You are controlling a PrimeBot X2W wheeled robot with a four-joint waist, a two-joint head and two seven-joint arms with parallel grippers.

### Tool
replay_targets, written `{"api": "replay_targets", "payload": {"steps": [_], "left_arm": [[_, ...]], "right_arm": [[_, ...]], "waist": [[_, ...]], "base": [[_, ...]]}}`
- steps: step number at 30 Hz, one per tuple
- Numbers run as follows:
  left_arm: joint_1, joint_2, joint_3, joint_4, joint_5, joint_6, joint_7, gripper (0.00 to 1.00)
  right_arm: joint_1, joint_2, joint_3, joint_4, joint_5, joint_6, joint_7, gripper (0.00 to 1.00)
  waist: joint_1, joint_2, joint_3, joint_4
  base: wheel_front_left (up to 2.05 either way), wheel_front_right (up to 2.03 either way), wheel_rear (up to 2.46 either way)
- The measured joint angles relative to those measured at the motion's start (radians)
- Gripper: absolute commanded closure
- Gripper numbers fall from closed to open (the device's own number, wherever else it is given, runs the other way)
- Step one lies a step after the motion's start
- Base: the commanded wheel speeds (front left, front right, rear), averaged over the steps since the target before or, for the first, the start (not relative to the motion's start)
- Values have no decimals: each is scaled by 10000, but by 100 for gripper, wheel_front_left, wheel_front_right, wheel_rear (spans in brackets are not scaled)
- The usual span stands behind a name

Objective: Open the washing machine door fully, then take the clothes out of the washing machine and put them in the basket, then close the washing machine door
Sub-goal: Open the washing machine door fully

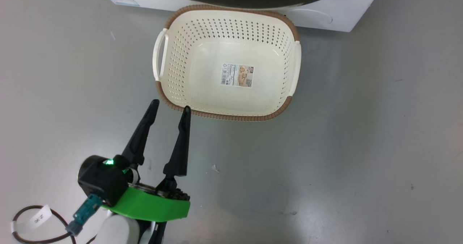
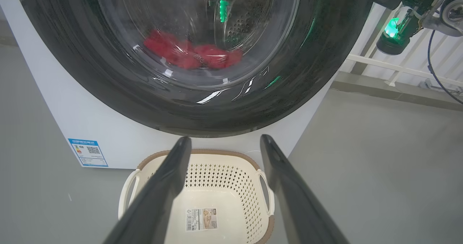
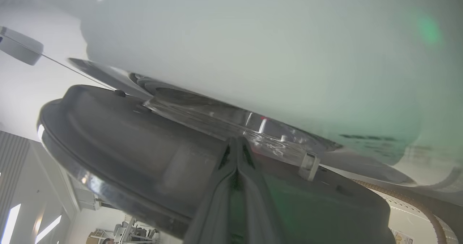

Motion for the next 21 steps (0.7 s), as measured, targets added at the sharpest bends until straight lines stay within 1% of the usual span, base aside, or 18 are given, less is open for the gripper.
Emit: {"api": "replay_targets", "payload": {"steps": [4,8,21], "left_arm": [[-1,0,-8,4,0,31,0,0],[7,0,0,15,2,31,0,0],[417,2,67,190,29,81,0,0]], "right_arm": [[475,13,44,-468,-71,0,155,100],[1134,196,104,-807,-65,0,387,100],[3146,500,598,-1795,-332,0,943,100]], "waist": [[0,0,-152,-49],[0,0,-392,-108],[0,0,-1526,-193]], "base": [[0,0,0],[0,0,0],[0,0,0]]}}
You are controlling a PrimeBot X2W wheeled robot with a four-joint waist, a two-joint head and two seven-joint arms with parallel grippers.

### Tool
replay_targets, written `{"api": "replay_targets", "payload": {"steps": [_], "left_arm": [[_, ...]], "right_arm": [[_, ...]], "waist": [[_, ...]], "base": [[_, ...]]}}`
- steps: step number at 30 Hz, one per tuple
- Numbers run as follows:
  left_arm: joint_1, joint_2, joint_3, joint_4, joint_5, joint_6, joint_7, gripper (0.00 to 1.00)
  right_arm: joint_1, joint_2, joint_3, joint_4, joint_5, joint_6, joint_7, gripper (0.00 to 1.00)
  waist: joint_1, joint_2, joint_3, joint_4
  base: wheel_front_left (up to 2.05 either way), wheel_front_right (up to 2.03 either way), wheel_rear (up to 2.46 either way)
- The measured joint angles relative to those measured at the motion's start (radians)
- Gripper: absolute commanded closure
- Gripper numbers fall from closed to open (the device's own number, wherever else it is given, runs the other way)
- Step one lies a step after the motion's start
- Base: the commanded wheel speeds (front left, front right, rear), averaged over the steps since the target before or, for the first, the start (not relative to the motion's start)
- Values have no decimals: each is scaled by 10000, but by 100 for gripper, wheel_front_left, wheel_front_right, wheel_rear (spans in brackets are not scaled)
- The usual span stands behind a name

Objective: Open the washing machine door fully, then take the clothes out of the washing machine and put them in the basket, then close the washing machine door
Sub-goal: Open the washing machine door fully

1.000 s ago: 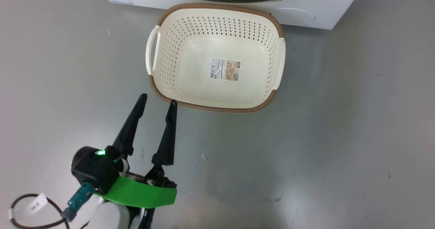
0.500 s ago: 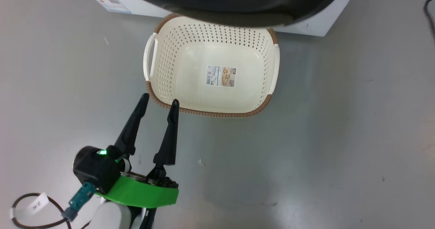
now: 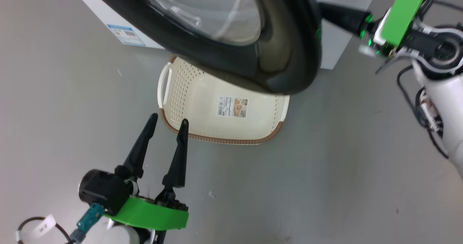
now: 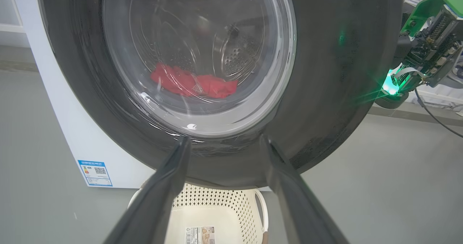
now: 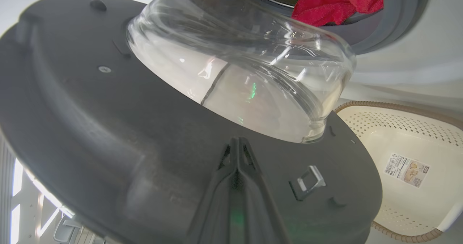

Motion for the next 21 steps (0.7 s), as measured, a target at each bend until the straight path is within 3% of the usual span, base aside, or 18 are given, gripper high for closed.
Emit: {"api": "replay_targets", "payload": {"steps": [21], "left_arm": [[1607,17,128,265,353,92,0,0]], "right_arm": [[3162,610,334,-1772,-100,-2,265,100]], "waist": [[0,0,-2029,549]], "base": [[0,0,0]]}}
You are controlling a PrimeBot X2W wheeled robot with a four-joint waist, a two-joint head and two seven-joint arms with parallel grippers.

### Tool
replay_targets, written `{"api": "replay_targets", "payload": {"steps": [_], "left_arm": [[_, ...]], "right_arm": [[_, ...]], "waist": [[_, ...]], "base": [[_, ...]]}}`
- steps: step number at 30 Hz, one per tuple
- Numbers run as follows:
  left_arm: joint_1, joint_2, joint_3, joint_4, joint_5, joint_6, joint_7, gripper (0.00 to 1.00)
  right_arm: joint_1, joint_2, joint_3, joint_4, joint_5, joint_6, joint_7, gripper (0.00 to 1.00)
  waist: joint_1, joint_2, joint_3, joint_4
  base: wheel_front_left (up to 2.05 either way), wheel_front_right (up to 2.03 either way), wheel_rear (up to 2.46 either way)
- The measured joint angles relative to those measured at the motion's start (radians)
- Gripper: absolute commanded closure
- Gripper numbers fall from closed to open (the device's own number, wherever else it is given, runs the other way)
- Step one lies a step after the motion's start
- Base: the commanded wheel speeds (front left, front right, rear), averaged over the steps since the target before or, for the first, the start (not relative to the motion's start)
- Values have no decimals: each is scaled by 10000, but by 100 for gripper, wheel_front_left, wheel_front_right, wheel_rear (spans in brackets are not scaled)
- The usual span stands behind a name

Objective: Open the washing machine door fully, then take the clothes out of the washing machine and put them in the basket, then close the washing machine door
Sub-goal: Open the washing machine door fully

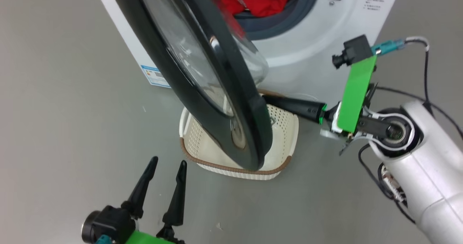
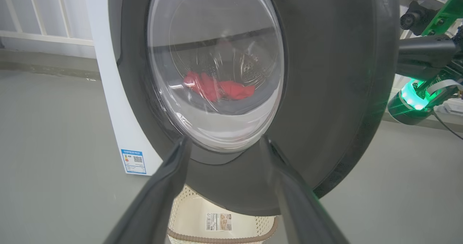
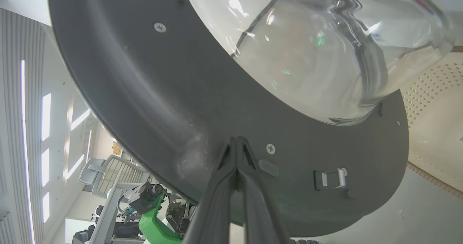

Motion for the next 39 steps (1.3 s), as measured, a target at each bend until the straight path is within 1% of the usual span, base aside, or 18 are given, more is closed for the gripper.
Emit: {"api": "replay_targets", "payload": {"steps": [7,15,30,39], "left_arm": [[379,23,15,104,84,4,0,0],[586,29,10,230,84,203,0,0],[587,29,63,385,153,529,0,0],[592,29,217,272,151,698,0,0]], "right_arm": [[786,207,40,-353,-77,0,0,100],[1271,477,157,-447,-180,0,-33,100],[1400,945,255,-405,-368,-12,-134,100],[1388,1239,493,-163,-635,-12,-291,100]], "waist": [[0,0,-452,509],[0,0,-794,1160],[0,0,-1033,2322],[0,0,-926,2519]], "base": [[0,0,0],[0,0,0],[0,0,0],[0,0,0]]}}
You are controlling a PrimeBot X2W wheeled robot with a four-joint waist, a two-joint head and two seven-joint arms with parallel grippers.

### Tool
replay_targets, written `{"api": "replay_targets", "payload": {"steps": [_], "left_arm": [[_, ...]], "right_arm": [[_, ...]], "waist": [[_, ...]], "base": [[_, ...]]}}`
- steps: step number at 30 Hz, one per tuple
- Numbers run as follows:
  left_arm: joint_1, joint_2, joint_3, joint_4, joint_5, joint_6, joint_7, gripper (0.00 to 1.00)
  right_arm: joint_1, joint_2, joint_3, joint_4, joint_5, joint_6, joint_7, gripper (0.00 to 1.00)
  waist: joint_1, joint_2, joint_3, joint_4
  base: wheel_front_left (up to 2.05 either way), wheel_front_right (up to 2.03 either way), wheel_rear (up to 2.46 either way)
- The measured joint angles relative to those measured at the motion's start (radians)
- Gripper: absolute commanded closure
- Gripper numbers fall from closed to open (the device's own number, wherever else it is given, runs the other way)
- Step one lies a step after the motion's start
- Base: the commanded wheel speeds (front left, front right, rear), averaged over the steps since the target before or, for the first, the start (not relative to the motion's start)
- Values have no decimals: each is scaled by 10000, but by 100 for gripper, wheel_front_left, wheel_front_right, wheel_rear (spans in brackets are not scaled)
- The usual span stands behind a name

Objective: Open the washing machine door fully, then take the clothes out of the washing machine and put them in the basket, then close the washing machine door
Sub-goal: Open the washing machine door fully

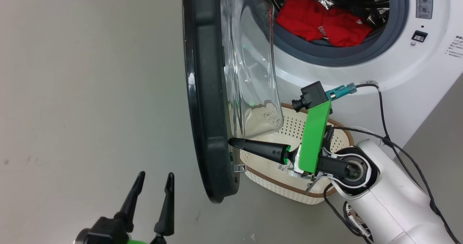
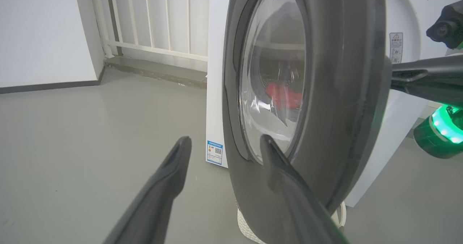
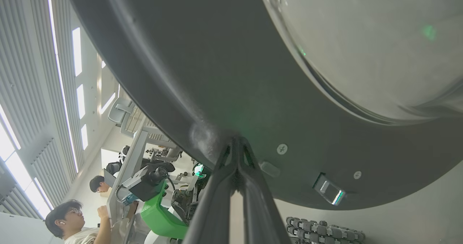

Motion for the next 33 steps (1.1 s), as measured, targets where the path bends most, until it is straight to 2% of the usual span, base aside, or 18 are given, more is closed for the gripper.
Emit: {"api": "replay_targets", "payload": {"steps": [12,13,14,15,16,17,23,33], "left_arm": [[4,0,132,-77,-2,38,0,0],[4,0,130,-67,-2,38,0,0],[4,0,125,-46,-2,36,0,0],[4,0,119,-21,-2,35,0,0],[4,0,113,17,-2,33,0,0],[4,0,105,54,-2,15,0,0],[2,0,67,307,-2,-90,0,0],[-4,-2,343,545,0,-184,0,0]], "right_arm": [[-195,169,439,196,-249,0,-637,100],[-203,151,479,196,-251,0,-671,88],[-203,125,522,194,-280,0,-748,67],[-203,84,562,190,-359,0,-844,51],[-200,48,602,190,-439,0,-959,22],[-198,8,642,190,-502,0,-1062,0],[80,-366,894,169,-694,0,-1847,0],[864,-1041,1244,341,-750,0,-2993,0]], "waist": [[0,0,39,25],[0,0,26,19],[0,0,11,12],[0,0,-10,4],[0,0,-35,-5],[0,0,-63,-15],[1,0,-247,-106],[0,0,-388,-625]], "base": [[0,0,0],[0,0,0],[0,0,0],[0,0,0],[0,0,0],[0,0,0],[0,0,0],[0,0,0]]}}
